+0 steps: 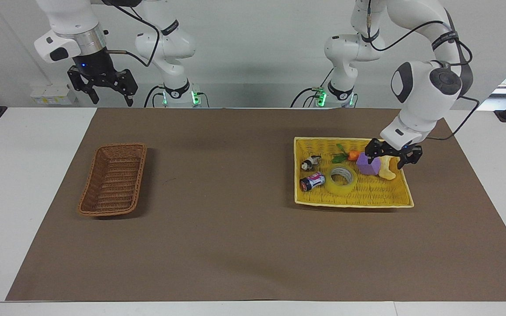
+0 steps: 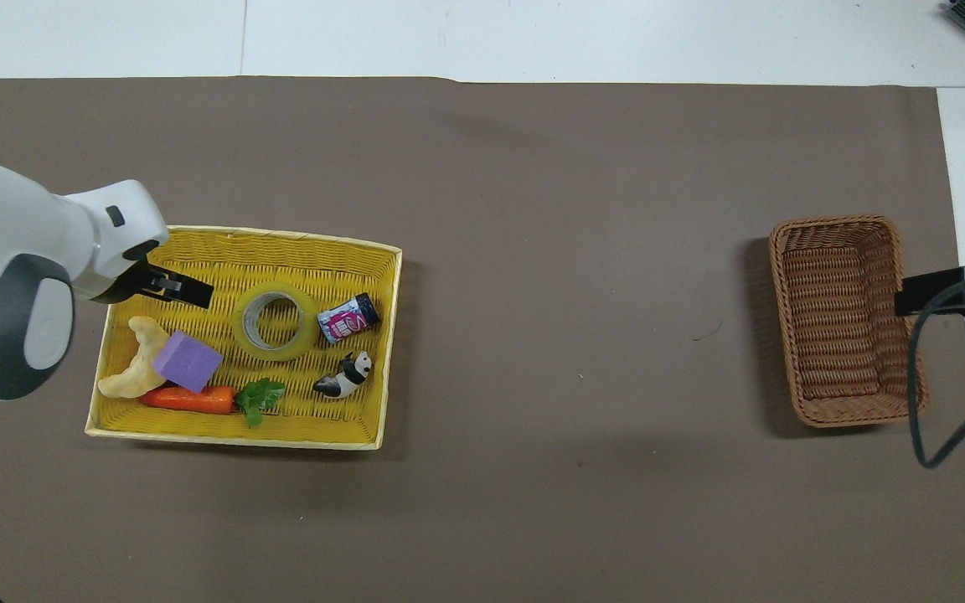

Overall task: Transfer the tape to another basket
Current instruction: 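Reach the left gripper down into the yellow basket toward the tape roll, then grasp the tape roll rim with the left gripper and lift it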

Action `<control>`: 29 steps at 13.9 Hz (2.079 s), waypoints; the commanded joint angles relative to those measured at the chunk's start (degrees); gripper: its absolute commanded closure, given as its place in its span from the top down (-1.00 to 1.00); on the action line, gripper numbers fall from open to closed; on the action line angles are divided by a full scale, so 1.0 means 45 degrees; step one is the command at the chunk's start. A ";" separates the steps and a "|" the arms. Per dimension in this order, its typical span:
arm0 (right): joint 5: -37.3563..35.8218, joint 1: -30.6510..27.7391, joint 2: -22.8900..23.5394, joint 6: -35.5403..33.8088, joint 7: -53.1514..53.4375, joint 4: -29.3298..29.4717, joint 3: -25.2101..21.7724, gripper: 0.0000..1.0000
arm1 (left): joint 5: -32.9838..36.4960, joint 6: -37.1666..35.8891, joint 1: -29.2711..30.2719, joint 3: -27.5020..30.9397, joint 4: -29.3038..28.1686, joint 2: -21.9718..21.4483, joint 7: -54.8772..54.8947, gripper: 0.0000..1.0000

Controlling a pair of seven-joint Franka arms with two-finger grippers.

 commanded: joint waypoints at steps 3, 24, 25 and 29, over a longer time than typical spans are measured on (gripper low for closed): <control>0.0529 -0.0254 -0.0137 -0.0338 -0.0333 -0.0073 0.0062 1.00 | 0.0079 0.2144 -0.0582 0.0168 -0.1543 0.0576 0.0146 1.00; 0.0725 -0.0294 -0.0176 -0.0299 -0.0255 -0.0171 0.0081 1.00 | 0.0079 -0.0623 -0.0953 0.0265 0.0307 0.0518 -0.2198 -1.00; 0.0725 -0.0294 -0.0176 -0.0299 -0.0255 -0.0171 0.0081 1.00 | 0.0079 -0.1227 -0.0934 0.0285 0.0852 0.0518 -0.2198 -1.00; 0.0725 -0.0294 -0.0176 -0.0299 -0.0255 -0.0171 0.0081 1.00 | 0.0040 -0.2171 -0.0699 0.0285 0.1834 0.0110 -0.2218 -1.00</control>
